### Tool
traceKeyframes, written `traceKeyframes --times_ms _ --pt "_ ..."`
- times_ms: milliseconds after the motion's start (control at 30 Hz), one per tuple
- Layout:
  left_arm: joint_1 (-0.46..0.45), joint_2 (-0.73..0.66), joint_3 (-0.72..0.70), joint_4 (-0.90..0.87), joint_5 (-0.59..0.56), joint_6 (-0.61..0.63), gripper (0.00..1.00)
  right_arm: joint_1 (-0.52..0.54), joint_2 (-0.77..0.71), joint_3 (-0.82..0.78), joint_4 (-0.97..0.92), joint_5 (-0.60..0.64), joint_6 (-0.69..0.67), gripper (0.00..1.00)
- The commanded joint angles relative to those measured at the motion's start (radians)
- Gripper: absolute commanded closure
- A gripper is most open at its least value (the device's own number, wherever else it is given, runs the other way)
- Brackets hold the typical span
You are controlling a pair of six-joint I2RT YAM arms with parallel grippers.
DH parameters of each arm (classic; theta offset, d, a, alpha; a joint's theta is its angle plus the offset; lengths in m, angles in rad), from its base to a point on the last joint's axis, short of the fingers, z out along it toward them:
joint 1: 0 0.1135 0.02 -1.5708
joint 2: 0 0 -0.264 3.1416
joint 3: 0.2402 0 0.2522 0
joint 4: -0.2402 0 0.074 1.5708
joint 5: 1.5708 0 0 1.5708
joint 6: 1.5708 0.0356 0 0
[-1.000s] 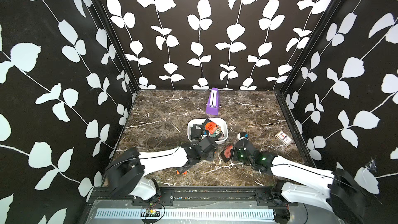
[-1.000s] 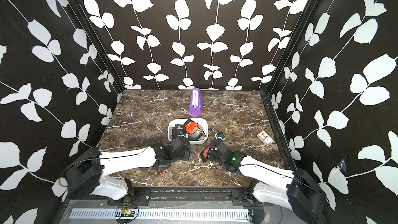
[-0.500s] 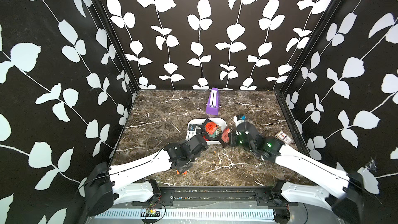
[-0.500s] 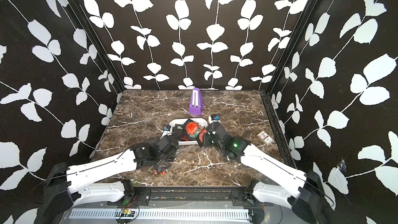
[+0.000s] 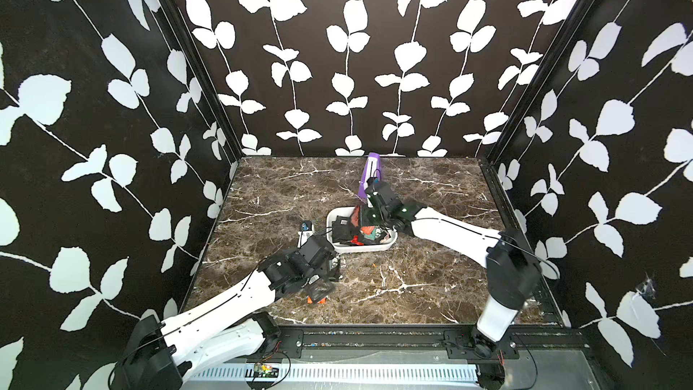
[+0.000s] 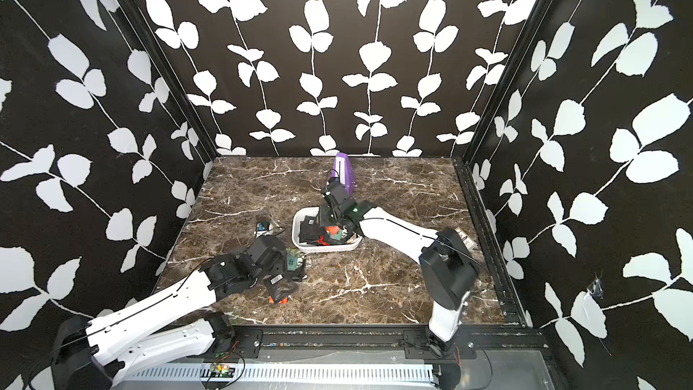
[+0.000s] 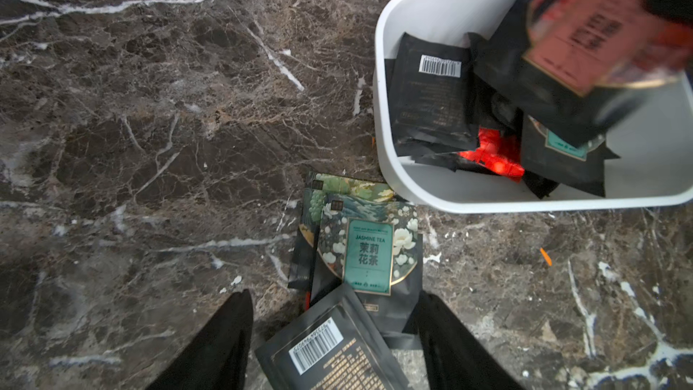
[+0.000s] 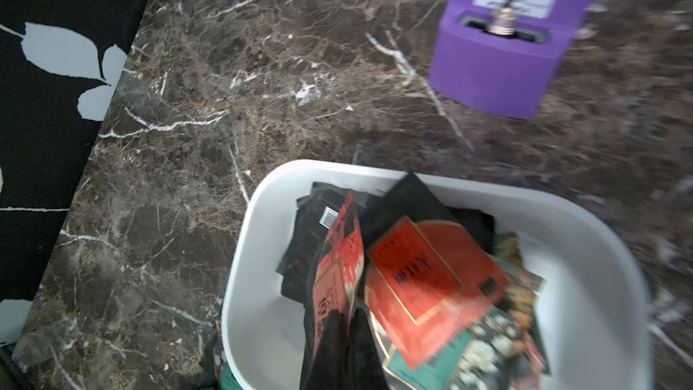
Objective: Put the tea bags into the storage box
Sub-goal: Place the tea bag in the storage box, then move the tea bag to the center of the board.
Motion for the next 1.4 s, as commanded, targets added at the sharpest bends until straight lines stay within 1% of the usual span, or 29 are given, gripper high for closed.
traceKeyframes --times_ms 0,133,200,267,333,433,500,600,700,733,967,1133,1367 --pt "0.013 -0.010 -0.030 -0.053 0.051 -0.037 0.30 -0.005 0.044 0.079 0.010 -0.026 -0.014 1.00" --pt "0.015 -0.010 -0.052 -0.045 0.104 -0.055 0.27 -0.005 0.071 0.087 0.002 -0.005 -0.011 1.00" --pt "0.017 -0.011 -0.065 -0.056 0.109 -0.073 0.26 -0.005 0.071 0.089 -0.029 0.019 -0.020 0.97" --pt "0.017 -0.016 -0.074 -0.069 0.114 -0.084 0.24 -0.005 0.060 0.082 -0.063 0.047 -0.029 0.89" --pt "0.016 -0.021 -0.080 -0.079 0.114 -0.096 0.23 -0.005 0.035 0.063 -0.082 0.070 -0.044 0.74" --pt "0.018 -0.033 -0.081 -0.097 0.118 -0.109 0.21 -0.004 0.001 0.052 -0.131 0.103 -0.078 0.58" --pt "0.018 -0.043 -0.081 -0.103 0.128 -0.114 0.20 -0.002 -0.031 0.040 -0.158 0.128 -0.096 0.53" --pt "0.018 -0.051 -0.086 -0.110 0.144 -0.120 0.20 0.000 -0.105 -0.008 -0.166 0.164 -0.109 0.53" --pt "0.017 -0.053 -0.094 -0.114 0.170 -0.131 0.20 0.005 -0.192 -0.064 -0.144 0.167 -0.119 0.53" --pt "0.020 -0.054 -0.098 -0.114 0.179 -0.132 0.20 0.008 -0.240 -0.115 -0.132 0.163 -0.117 0.54" --pt "0.020 -0.055 -0.121 -0.116 0.202 -0.142 0.23 0.046 -0.420 -0.336 -0.003 0.058 -0.054 0.54" --pt "0.019 -0.042 -0.133 -0.113 0.208 -0.143 0.23 0.105 -0.483 -0.459 0.089 0.020 0.014 0.54" --pt "0.019 -0.055 -0.165 -0.081 0.215 -0.133 0.16 0.189 -0.490 -0.551 0.151 0.033 0.082 0.53"
